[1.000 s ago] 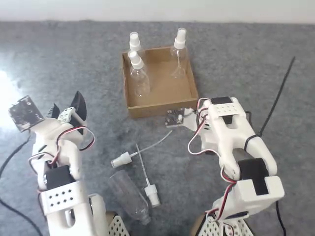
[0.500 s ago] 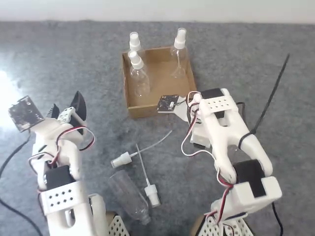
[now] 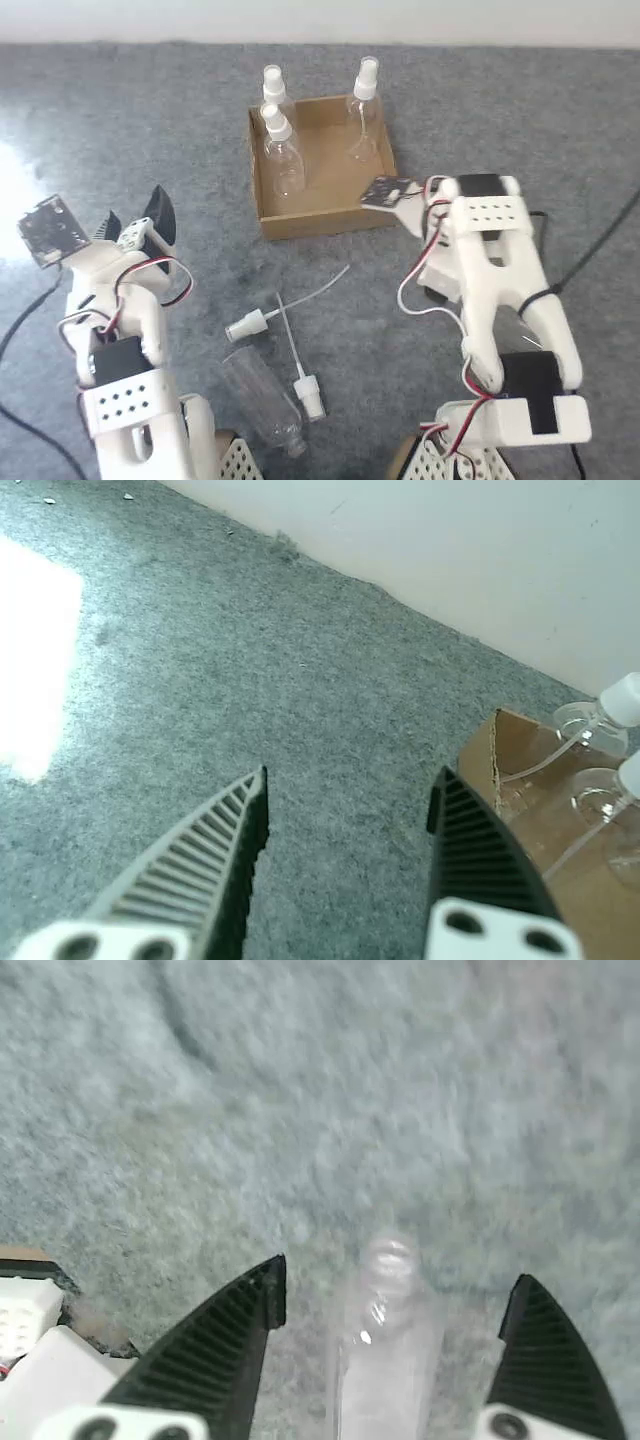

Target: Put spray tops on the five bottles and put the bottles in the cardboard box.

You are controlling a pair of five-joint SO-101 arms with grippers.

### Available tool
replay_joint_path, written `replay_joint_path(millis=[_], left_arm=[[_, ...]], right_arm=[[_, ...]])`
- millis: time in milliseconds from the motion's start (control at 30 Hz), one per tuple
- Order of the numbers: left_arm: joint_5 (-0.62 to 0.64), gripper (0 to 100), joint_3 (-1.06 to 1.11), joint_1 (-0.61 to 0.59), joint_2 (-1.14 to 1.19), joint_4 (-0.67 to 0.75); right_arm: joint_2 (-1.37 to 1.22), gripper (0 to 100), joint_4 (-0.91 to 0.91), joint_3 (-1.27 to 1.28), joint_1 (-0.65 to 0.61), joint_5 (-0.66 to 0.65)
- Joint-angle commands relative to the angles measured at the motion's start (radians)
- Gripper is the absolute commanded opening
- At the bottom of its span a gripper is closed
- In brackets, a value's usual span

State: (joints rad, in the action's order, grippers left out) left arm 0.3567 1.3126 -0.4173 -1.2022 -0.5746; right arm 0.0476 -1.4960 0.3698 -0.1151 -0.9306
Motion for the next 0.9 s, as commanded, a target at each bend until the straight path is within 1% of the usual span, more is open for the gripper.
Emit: replay_joint_path(millis=[0,200,367,533,700,767,867], left_arm=[[-0.008,25,-0.007,0.002,-0.008,0.023],[-0.008,25,-0.007,0.002,-0.006,0.025],[-0.009,25,-0.007,0.002,-0.005,0.026],[-0.009,25,-0.007,0.002,-0.005,0.026],[-0.009,25,-0.007,0.002,-0.003,0.026],[-0.009,25,-0.007,0.002,-0.003,0.026],[-0.009,25,-0.007,0.002,-0.005,0.026]], right_arm=[[0.065,31.4,-0.025,-0.048,0.097,-0.083],[0.065,31.4,-0.021,-0.008,0.18,-0.199],[0.064,31.4,-0.008,0.026,0.203,-0.272],[0.064,31.3,0.117,0.121,0.219,-0.282],[0.064,30.9,0.189,0.21,0.203,-0.282],[0.064,28.1,0.225,0.233,0.205,-0.282],[0.064,19.8,0.271,0.261,0.206,-0.282]])
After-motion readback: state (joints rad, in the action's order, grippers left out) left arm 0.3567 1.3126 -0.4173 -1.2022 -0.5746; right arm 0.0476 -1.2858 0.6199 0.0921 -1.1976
